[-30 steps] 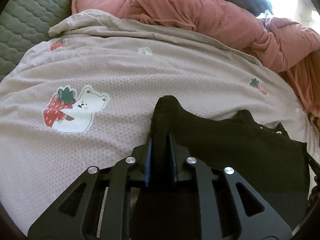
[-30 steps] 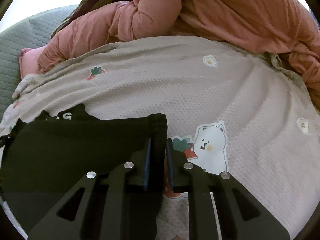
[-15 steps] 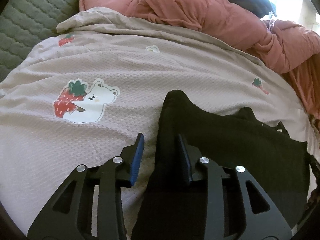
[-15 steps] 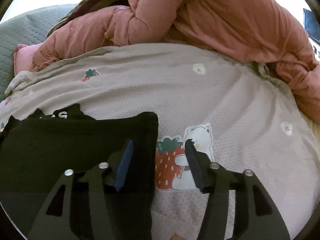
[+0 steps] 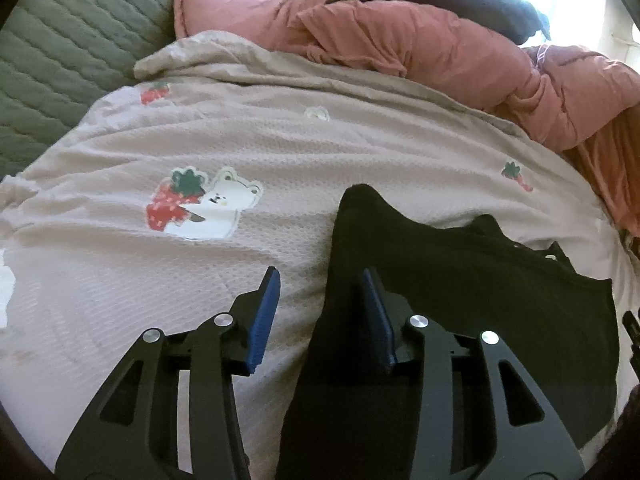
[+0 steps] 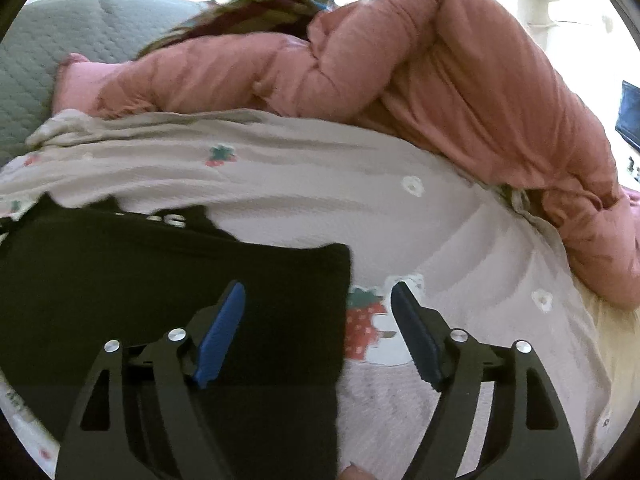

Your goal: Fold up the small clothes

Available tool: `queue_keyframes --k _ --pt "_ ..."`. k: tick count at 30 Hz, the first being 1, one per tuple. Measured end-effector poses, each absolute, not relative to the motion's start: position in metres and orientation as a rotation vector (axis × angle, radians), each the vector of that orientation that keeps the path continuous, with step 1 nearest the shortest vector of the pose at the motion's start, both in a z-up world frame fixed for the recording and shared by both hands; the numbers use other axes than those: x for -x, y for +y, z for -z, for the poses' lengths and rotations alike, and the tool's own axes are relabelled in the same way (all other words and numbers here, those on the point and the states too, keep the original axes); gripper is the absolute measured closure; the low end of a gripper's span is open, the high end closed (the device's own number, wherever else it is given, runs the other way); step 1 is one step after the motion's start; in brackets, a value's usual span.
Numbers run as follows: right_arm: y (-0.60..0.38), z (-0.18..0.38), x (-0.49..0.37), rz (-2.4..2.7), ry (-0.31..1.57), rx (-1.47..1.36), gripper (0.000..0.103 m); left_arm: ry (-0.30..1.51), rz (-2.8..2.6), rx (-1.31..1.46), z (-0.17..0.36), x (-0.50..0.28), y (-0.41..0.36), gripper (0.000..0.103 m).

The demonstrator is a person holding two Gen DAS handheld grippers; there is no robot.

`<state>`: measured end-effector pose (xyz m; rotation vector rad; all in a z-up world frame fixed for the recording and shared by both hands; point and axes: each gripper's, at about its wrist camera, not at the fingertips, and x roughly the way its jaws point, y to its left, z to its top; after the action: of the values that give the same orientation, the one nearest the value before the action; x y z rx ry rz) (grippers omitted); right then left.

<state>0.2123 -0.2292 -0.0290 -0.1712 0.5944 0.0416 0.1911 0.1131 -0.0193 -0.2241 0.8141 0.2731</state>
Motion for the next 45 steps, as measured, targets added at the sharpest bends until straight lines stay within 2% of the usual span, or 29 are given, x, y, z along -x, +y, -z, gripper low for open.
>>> queue_keyframes --k 1,4,19,21,22,30,34,45 --pt "-0.227 0.025 -0.207 -0.065 0.587 0.165 0.027 0.809 -0.274 0.215 0.018 -0.189 0.112 0.068" --pt "-0.218 0.017 -0.191 -0.146 0.582 0.146 0.023 0.794 -0.263 0.2 0.01 -0.181 0.108 0.056" --pt "-0.202 0.031 -0.147 -0.294 0.691 0.091 0.023 0.811 -0.165 0.146 -0.001 -0.141 0.074 0.053" --pt "-0.199 0.036 -0.145 -0.305 0.706 0.094 0.023 0.818 -0.158 0.133 -0.001 -0.137 0.069 0.05" --pt "-0.197 0.038 -0.144 -0.309 0.715 0.097 0.023 0.822 -0.153 0.127 0.0 -0.135 0.067 0.046" --pt "-0.204 0.058 -0.147 -0.263 0.806 0.09 0.023 0.907 -0.149 0.093 0.025 -0.129 0.063 0.046" --pt "-0.219 0.069 -0.151 -0.252 0.851 0.023 0.023 0.92 -0.146 0.106 0.036 -0.123 0.068 0.041" --pt "-0.232 0.073 -0.147 -0.246 0.864 -0.026 0.024 0.945 -0.132 0.183 0.05 -0.113 0.082 0.038"
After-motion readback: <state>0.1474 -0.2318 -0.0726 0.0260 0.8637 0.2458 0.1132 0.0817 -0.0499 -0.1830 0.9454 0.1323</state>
